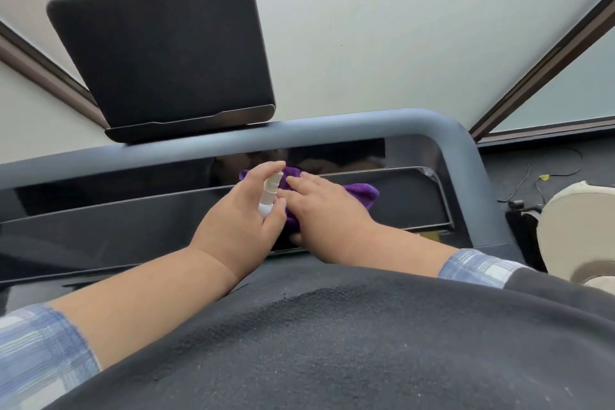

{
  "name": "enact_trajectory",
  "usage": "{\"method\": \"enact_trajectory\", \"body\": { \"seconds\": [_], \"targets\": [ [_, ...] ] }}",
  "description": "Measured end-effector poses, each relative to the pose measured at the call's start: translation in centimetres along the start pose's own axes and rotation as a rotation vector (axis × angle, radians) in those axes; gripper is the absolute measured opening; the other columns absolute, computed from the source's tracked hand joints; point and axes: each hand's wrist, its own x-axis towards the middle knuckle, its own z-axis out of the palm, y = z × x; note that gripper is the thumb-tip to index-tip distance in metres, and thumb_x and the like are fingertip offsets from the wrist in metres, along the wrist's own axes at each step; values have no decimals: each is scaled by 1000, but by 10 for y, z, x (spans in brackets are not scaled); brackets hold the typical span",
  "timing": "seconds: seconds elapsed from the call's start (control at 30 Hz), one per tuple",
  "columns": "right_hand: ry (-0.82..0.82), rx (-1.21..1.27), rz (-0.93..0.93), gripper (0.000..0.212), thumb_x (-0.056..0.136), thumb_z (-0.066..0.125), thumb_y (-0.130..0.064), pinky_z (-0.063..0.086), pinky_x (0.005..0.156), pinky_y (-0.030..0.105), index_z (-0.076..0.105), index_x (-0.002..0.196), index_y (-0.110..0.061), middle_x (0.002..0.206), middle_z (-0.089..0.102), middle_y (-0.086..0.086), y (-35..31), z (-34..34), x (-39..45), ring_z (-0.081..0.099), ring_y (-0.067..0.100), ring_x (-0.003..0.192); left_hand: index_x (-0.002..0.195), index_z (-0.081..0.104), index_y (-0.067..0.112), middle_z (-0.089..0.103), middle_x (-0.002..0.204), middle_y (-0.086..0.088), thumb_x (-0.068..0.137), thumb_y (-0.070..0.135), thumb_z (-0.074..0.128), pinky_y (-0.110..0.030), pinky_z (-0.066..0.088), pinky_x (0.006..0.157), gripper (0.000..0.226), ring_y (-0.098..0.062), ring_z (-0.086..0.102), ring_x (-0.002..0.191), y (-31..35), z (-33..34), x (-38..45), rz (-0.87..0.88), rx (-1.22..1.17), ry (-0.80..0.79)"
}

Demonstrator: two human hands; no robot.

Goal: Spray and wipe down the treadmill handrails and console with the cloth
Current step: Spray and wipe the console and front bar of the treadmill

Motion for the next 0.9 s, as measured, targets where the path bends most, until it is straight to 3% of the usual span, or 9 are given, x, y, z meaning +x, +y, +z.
{"method": "enact_trajectory", "body": {
  "seconds": [0.07,0.17,0.3,0.4,0.53,0.77,0.83,0.9],
  "targets": [
    [2,29,46,60,72,81,-33,46,104,42,63,127,-16,128,61,8,3,-5,-3,53,29,124,132,33,53,54,123,18,90,35,55,-19,38,83,51,-4,54,95,2,1,-2,11,10,-26],
    [20,99,210,52,75,77,-31,48,97,43,63,123,-18,127,60,4,19,-11,-20,49,27,124,131,34,53,54,117,20,89,35,56,-5,33,79,51,3,49,92,13,11,0,56,17,-80],
    [72,109,452,41,78,72,-31,46,100,42,64,118,-21,127,57,-1,66,-24,-56,47,24,125,127,30,60,57,102,24,89,38,54,-20,38,76,50,-1,53,82,32,31,12,100,35,-199],
    [115,112,571,41,80,71,-32,45,101,41,63,120,-25,130,56,-3,90,-32,-81,47,24,126,127,26,61,54,81,26,91,35,55,-14,36,67,53,9,54,76,41,41,18,135,37,-236],
    [170,78,589,37,80,70,-33,48,96,43,63,114,-21,120,58,1,84,-27,-82,49,25,118,126,27,60,51,81,30,92,34,56,-12,33,64,51,17,51,75,50,44,20,177,36,-250],
    [177,92,602,35,79,65,-39,45,100,43,62,110,-22,112,58,0,68,-20,-68,50,25,116,127,29,61,56,84,29,90,38,54,-26,43,70,50,5,55,73,32,29,17,177,10,-268],
    [158,96,569,40,78,67,-40,45,101,43,62,114,-21,117,58,1,47,-14,-58,49,27,122,128,29,59,55,96,36,91,35,56,-19,43,78,52,9,56,84,25,24,15,209,17,-285],
    [130,85,515,49,78,70,-40,44,103,43,60,122,-21,126,57,4,23,-6,-45,47,29,127,129,27,57,50,107,47,90,38,55,-3,35,82,51,19,51,96,17,14,14,246,23,-281]
  ]
}}
